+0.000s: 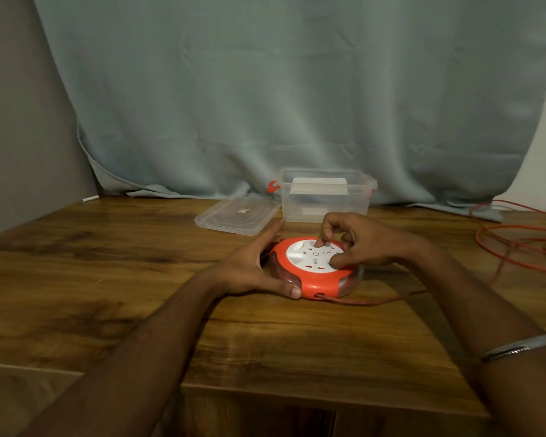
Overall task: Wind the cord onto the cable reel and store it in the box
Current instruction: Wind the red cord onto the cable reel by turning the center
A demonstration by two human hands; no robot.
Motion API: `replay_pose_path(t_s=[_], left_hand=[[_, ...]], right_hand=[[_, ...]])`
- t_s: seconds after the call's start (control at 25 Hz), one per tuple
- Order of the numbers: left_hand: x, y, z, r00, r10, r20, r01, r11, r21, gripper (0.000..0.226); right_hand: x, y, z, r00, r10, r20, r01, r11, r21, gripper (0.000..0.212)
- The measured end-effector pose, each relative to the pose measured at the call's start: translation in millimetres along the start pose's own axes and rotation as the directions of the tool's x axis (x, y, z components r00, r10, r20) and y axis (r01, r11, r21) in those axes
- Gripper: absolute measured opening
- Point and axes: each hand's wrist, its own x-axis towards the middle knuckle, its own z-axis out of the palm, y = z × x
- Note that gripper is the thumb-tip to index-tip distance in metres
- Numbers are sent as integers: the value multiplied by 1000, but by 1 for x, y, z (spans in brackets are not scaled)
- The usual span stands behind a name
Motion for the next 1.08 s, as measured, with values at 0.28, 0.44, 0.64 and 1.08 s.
replay_pose_path(t_s=[0.28, 0.44, 0.64, 1.08], left_hand=[[-2, 0, 0, 1000, 1, 5, -1, 1000, -5, 154], [-2, 1, 0, 1000, 0, 10, 0, 1000, -9, 151], [-1, 1, 0, 1000, 0, 21, 0, 1000, -15, 152], [-2, -1, 0, 999, 8, 41, -7, 1000, -30, 154]], right_hand=[[-3, -9, 5, 997, -15, -72, 8, 995, -97, 40], [0, -11, 11, 993, -8, -119, -11, 988, -154, 51], [5, -18, 21, 981, -1, -196, -43, 974, -221, 61], [-10, -11, -6, 999, -34, 32, 31, 995, 100, 49]])
